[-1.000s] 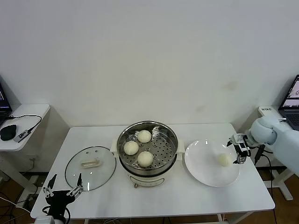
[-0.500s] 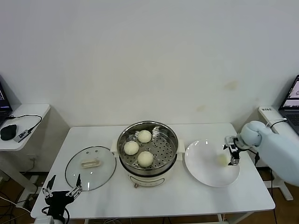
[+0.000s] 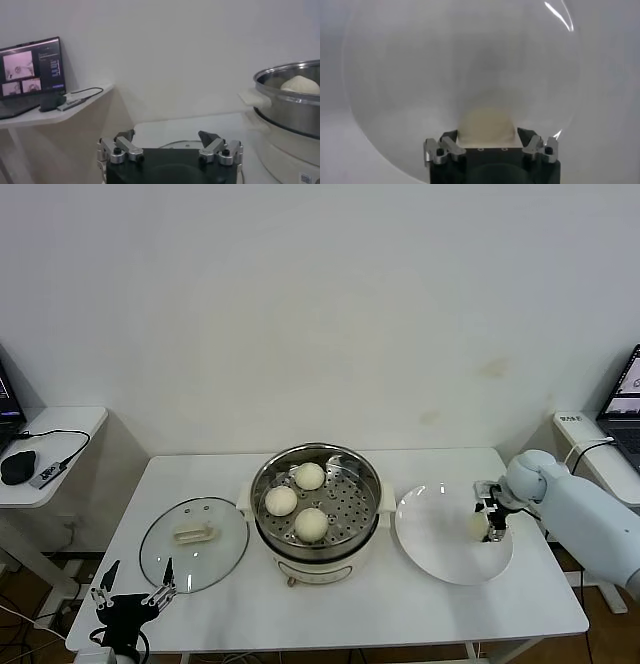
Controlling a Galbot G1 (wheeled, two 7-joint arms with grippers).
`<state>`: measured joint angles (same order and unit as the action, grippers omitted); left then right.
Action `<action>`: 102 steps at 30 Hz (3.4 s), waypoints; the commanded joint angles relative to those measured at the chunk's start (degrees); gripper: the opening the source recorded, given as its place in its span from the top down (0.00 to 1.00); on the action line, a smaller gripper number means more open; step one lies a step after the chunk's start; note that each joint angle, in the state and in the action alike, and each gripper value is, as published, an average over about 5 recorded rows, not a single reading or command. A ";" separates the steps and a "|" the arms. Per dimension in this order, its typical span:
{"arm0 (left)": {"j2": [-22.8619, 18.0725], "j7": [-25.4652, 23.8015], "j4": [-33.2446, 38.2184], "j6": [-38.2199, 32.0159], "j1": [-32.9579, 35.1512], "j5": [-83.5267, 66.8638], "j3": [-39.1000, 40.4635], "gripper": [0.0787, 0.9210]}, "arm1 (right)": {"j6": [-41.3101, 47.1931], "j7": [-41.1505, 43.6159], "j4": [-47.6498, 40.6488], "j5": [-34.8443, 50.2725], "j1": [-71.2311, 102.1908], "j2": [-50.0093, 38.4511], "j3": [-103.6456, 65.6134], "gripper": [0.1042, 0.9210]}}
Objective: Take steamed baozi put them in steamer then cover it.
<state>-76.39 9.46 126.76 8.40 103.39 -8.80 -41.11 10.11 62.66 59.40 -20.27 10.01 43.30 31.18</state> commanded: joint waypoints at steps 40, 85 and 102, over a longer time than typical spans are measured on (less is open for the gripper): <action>1.34 0.03 0.03 0.20 -1.74 -0.16 1.21 0.12 | 24.00 -7.15 28.39 50.14 -53.30 9.02 41.74 0.38; -0.44 -0.01 1.06 0.26 -2.51 -0.42 0.74 0.12 | 29.20 -11.84 17.78 43.23 -35.62 20.53 39.25 0.32; -0.09 0.05 -0.26 -0.05 -3.54 -0.79 0.95 0.12 | 24.01 -31.22 34.48 46.01 -29.27 0.84 26.18 0.12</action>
<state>-76.53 9.47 127.14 8.61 99.93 -9.60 -40.16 36.21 49.77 82.92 21.96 -26.70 56.63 65.61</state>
